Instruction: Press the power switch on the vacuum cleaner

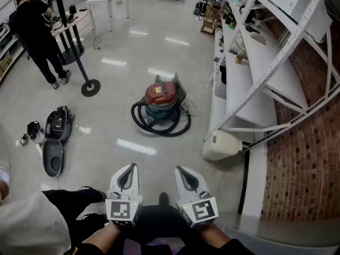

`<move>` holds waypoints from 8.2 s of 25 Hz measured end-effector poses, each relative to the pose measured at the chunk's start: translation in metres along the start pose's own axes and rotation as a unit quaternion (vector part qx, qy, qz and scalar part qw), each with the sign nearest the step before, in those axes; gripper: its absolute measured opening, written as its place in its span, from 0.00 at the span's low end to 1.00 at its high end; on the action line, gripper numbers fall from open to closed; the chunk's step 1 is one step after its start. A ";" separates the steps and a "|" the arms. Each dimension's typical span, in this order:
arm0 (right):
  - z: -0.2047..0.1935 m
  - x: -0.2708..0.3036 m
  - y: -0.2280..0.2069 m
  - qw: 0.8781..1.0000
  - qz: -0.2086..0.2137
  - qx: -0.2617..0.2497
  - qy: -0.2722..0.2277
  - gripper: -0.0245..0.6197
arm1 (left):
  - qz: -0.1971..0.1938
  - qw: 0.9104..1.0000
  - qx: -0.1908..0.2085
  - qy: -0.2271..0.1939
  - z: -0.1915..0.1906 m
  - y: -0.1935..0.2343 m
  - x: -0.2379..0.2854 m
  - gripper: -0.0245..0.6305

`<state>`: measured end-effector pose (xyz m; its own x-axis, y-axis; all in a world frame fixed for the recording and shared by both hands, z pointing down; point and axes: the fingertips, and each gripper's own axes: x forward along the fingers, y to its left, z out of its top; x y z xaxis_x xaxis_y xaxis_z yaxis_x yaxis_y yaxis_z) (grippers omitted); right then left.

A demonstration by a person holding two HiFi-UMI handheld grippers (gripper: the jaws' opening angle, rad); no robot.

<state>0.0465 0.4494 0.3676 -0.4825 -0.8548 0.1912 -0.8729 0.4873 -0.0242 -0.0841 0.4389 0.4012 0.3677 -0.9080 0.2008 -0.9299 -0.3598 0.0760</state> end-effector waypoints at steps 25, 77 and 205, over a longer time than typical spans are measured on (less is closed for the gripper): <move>-0.026 -0.029 -0.073 1.000 0.018 0.025 0.004 0.03 | 0.020 0.999 0.027 -0.011 0.012 -0.064 0.030 0.06; 0.026 0.301 -0.120 0.994 -0.049 -0.001 0.093 0.03 | -0.052 0.998 -0.018 0.003 0.045 0.167 0.299 0.06; -0.302 0.744 -0.325 0.923 -0.007 0.041 0.381 0.03 | -0.049 0.962 -0.038 0.266 -0.245 0.275 0.739 0.06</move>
<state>-0.0068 -0.2909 0.8140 -0.3077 -0.4707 0.8269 -0.8961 0.4355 -0.0856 -0.0686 -0.2780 0.8101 0.4178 -0.6254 0.6590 -0.8962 -0.4027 0.1860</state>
